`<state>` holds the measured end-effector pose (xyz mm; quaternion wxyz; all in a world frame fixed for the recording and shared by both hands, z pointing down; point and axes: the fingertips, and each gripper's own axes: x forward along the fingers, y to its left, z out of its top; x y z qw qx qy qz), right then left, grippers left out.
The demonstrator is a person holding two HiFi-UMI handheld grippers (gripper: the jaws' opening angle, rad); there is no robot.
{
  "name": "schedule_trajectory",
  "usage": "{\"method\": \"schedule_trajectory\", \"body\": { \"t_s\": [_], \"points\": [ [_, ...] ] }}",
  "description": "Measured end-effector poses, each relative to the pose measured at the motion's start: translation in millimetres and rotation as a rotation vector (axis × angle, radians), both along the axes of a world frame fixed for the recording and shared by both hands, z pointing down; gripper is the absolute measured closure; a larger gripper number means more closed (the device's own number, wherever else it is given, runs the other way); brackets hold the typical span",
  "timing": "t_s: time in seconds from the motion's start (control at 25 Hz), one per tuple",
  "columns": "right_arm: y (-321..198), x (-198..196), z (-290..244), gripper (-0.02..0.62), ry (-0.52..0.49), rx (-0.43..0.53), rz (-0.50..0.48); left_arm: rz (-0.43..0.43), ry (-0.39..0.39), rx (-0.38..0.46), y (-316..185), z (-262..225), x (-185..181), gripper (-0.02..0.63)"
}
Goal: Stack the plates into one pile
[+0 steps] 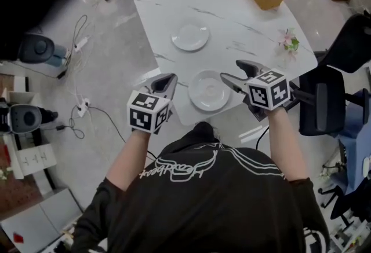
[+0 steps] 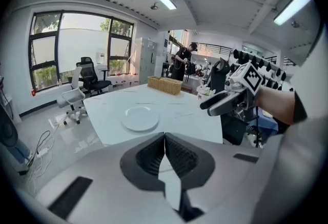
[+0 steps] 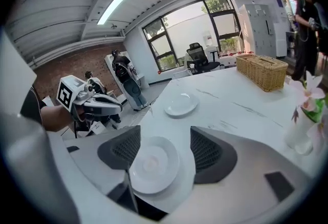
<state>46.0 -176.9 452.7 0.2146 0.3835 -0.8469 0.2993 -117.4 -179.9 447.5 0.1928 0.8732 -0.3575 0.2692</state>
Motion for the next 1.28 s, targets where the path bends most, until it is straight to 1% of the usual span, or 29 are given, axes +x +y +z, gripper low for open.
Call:
{"method": "schedule_trajectory", "body": {
  "t_s": [0.12, 0.32, 0.48, 0.72, 0.84, 0.96, 1.16, 1.28],
  "points": [
    [-15.6, -4.9, 7.1, 0.276, 0.007, -0.044, 0.005, 0.024, -0.015, -0.020, -25.0, 7.4, 3.7, 0.581],
    [-51.2, -9.8, 24.4, 0.278, 0.070, -0.091, 0.021, 0.060, -0.039, -0.045, -69.7, 24.1, 2.3, 0.581],
    [-78.8, -10.4, 36.0, 0.276, 0.116, -0.107, 0.030, 0.068, -0.082, -0.061, -109.8, 43.8, -2.4, 0.581],
    [-111.3, -15.6, 44.3, 0.276, 0.133, -0.119, 0.046, 0.083, -0.134, -0.115, -152.5, 78.2, -5.2, 0.581],
    [-128.8, -18.5, 49.0, 0.276, 0.131, -0.129, 0.055, 0.109, -0.159, -0.149, -164.7, 92.2, -2.7, 0.581],
    [-141.4, -26.9, 57.5, 0.276, 0.126, -0.148, 0.038, 0.116, -0.167, -0.172, -173.3, 102.6, -0.2, 0.583],
    [-149.9, -31.8, 74.8, 0.276, 0.143, -0.171, 0.023, 0.122, -0.184, -0.184, -185.8, 113.4, 1.9, 0.581],
    [-153.0, -31.4, 81.4, 0.276, 0.125, -0.190, 0.034, 0.124, -0.199, -0.185, -190.3, 116.4, 2.4, 0.581]
  ]
}}
